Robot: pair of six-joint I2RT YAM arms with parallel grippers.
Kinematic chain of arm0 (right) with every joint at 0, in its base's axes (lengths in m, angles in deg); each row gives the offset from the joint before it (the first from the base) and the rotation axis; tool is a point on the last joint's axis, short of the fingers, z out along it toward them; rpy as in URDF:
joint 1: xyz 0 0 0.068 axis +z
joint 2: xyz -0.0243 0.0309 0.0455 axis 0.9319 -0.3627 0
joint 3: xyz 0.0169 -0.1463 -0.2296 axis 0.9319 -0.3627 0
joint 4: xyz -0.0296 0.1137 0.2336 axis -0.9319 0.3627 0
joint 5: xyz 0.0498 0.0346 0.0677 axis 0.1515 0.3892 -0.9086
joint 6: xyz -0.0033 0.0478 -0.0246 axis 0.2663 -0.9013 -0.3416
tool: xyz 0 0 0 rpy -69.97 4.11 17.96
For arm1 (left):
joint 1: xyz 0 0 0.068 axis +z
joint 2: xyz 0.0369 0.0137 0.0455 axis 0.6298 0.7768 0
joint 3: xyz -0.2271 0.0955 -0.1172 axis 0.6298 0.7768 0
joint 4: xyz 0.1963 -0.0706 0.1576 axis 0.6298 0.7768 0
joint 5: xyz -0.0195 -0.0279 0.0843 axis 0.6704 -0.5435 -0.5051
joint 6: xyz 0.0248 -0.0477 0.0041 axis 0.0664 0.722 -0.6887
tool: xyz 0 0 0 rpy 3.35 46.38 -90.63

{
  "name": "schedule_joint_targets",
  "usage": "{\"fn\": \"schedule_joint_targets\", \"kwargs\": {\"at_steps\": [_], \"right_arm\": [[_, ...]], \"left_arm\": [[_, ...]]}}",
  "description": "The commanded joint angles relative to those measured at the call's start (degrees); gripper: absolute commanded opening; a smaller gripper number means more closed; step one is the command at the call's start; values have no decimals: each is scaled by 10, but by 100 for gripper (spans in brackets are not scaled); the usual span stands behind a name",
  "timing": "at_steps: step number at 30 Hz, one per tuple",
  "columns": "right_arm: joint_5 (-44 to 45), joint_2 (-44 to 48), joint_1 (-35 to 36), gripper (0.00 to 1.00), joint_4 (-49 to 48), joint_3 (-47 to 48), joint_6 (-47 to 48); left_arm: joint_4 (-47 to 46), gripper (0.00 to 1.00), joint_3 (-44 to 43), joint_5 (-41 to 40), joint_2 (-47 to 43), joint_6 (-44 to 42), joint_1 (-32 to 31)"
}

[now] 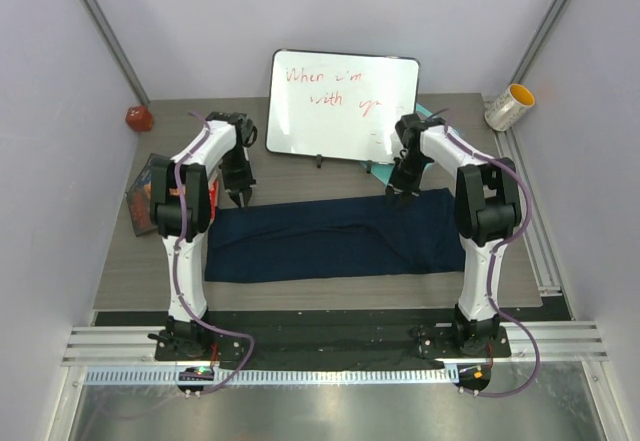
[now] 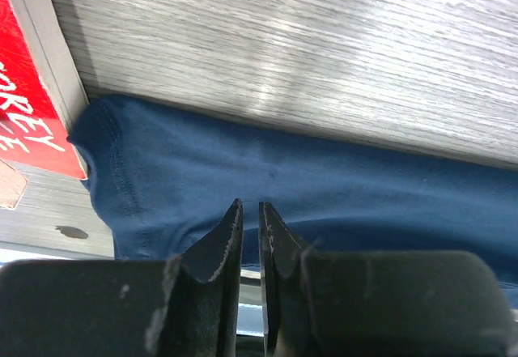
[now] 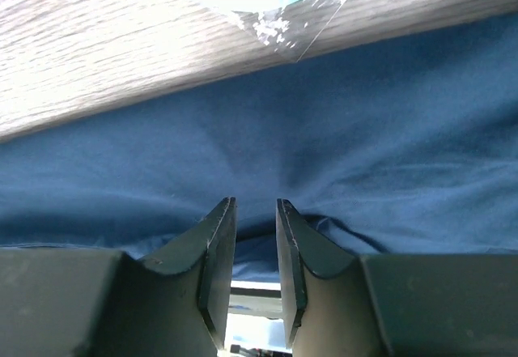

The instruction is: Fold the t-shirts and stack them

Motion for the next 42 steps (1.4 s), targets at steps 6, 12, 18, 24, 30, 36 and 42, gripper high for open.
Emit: {"fn": "schedule_joint_targets", "kwargs": {"at_steps": [6, 12, 18, 24, 30, 36, 42], "right_arm": [[-50, 3, 5, 32, 40, -27, 60], [-87, 28, 24, 31, 60, -55, 73], [-116, 65, 41, 31, 72, -92, 75], [-140, 93, 65, 31, 83, -123, 69], [-121, 109, 76, 29, 82, -138, 62], [-54, 123, 70, 30, 63, -100, 33], [-23, 125, 22, 30, 19, -76, 11]], "left_arm": [[2, 13, 0, -9, 3, -10, 2], [-1, 12, -1, -11, 9, -10, 2], [-1, 11, -1, -12, 10, -10, 2], [-3, 11, 2, -7, 12, -10, 2], [-4, 11, 6, -2, 11, -10, 2], [-11, 11, 23, 0, -1, -10, 2], [-10, 21, 20, -7, -34, -11, 2]]}}
